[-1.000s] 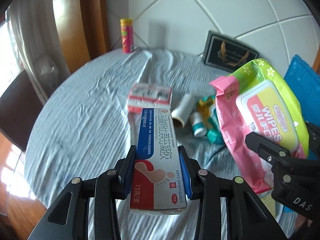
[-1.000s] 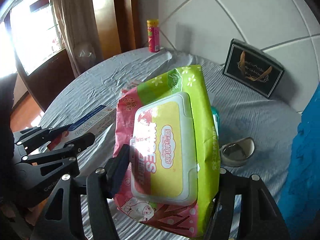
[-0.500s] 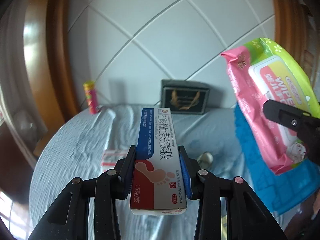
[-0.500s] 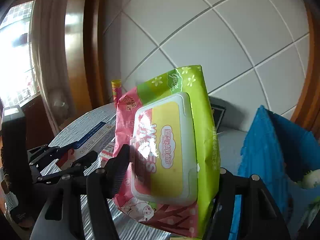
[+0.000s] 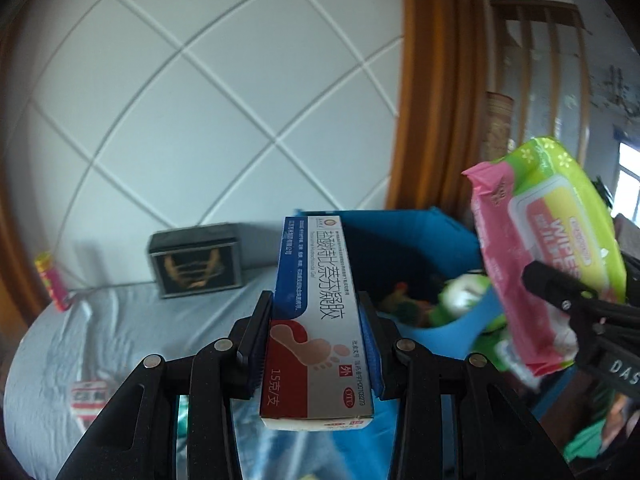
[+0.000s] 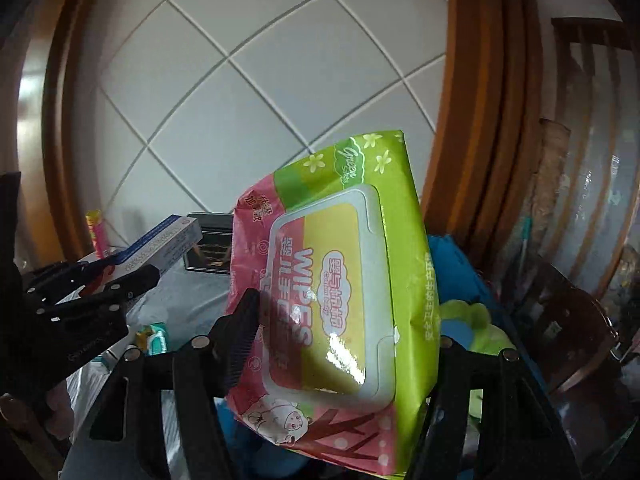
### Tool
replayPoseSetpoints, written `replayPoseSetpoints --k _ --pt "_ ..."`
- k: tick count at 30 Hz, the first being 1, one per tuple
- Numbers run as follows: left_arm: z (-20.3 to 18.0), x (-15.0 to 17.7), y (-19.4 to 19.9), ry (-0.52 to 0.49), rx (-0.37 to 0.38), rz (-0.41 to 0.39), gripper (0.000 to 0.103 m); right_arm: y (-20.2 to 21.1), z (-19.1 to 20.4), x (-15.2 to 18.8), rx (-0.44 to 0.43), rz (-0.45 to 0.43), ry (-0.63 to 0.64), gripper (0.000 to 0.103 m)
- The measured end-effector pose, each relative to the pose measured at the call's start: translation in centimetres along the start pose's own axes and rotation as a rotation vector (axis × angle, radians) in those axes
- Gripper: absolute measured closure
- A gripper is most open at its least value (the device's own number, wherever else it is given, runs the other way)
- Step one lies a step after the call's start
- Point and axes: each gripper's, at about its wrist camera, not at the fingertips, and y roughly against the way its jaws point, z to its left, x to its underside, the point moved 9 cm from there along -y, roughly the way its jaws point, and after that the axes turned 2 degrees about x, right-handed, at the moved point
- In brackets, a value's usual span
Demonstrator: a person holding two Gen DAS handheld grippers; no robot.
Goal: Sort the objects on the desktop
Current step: 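Carry the tube box and wipes pack over the blue crate and release both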
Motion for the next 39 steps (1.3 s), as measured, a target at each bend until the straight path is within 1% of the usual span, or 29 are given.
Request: replayPoseSetpoints --k 3,5,7,9,12,13,16,18,21,22,23,24,25,26,27,29,30,31,35,37,38,39 --pt "-5.2 -0.3 -2.6 -0.030 0.029 0.034 0.065 -1.0 -5.4 1.0 0.029 0.025 -0.016 0.042" --pt "-7.9 0.6 -4.1 -0.042 0.047 0.081 0.065 -2.1 -8.0 2.2 0.048 0.055 -0.018 0.042" --pt "-10.0 2.1 -5.9 -0.058 0.051 0.156 0.065 -2.9 -10.7 3.7 0.070 0.102 -0.019 0.042" --pt "-11.6 3.8 -7.1 -0.069 0.040 0.222 0.065 -4.2 -12.6 6.1 0.075 0.182 0.000 0.042" --pt "-12.2 5.0 -9.5 -0.075 -0.011 0.291 0.065 -8.3 -14.4 10.6 0.032 0.339 0.022 0.042" --pt "-12.4 5.3 -10.2 -0.071 -0.028 0.311 0.065 -9.8 -14.9 11.6 0.012 0.376 0.016 0.042" --pt "-12.4 5.9 -11.8 -0.064 -0.070 0.342 0.065 -13.1 -15.6 11.9 -0.059 0.405 -0.038 0.042" --pt "-12.4 6.0 -12.7 -0.063 -0.097 0.352 0.065 -15.0 -15.2 11.2 -0.093 0.410 -0.035 0.042" --pt "-12.4 5.8 -13.3 -0.056 -0.110 0.353 0.064 -16.8 -14.2 10.1 -0.099 0.409 0.000 0.043" --pt "-12.4 5.7 -13.4 -0.054 -0.112 0.351 0.062 -17.1 -14.0 10.0 -0.101 0.405 0.005 0.043" --pt "-12.4 5.6 -13.4 -0.053 -0.112 0.348 0.054 -17.1 -13.9 9.8 -0.104 0.396 0.005 0.043" --pt "-12.4 5.5 -13.3 -0.051 -0.111 0.343 0.048 -16.8 -13.9 9.7 -0.104 0.382 0.003 0.043" --pt "-12.4 5.3 -13.1 -0.051 -0.113 0.333 0.036 -16.5 -13.9 9.5 -0.105 0.366 -0.001 0.043" --pt "-12.3 5.1 -12.9 -0.054 -0.120 0.320 0.031 -16.3 -14.0 9.1 -0.107 0.350 -0.007 0.043" --pt "-12.3 4.9 -12.7 -0.055 -0.122 0.310 0.031 -15.8 -14.2 8.6 -0.107 0.331 -0.014 0.043" --pt "-12.3 4.6 -12.4 -0.051 -0.116 0.298 0.028 -14.3 -15.1 7.9 -0.093 0.296 -0.024 0.038" --pt "-12.3 4.5 -12.2 -0.047 -0.110 0.296 0.028 -13.6 -15.5 7.7 -0.084 0.282 -0.027 0.030" --pt "-12.3 4.3 -12.1 -0.045 -0.105 0.293 0.027 -13.0 -15.8 7.5 -0.076 0.272 -0.030 0.023" --pt "-12.7 4.3 -11.1 -0.042 -0.082 0.281 0.023 -10.5 -16.6 7.0 -0.048 0.240 -0.041 0.023" --pt "-12.9 4.4 -10.5 -0.038 -0.065 0.275 0.022 -9.4 -17.0 7.1 -0.038 0.236 -0.047 0.022" --pt "-13.0 4.5 -10.1 -0.038 -0.057 0.272 0.022 -8.9 -17.1 7.1 -0.034 0.236 -0.049 0.020" --pt "-13.1 4.6 -9.8 -0.038 -0.054 0.271 0.022 -8.4 -17.1 7.3 -0.030 0.237 -0.051 0.014"
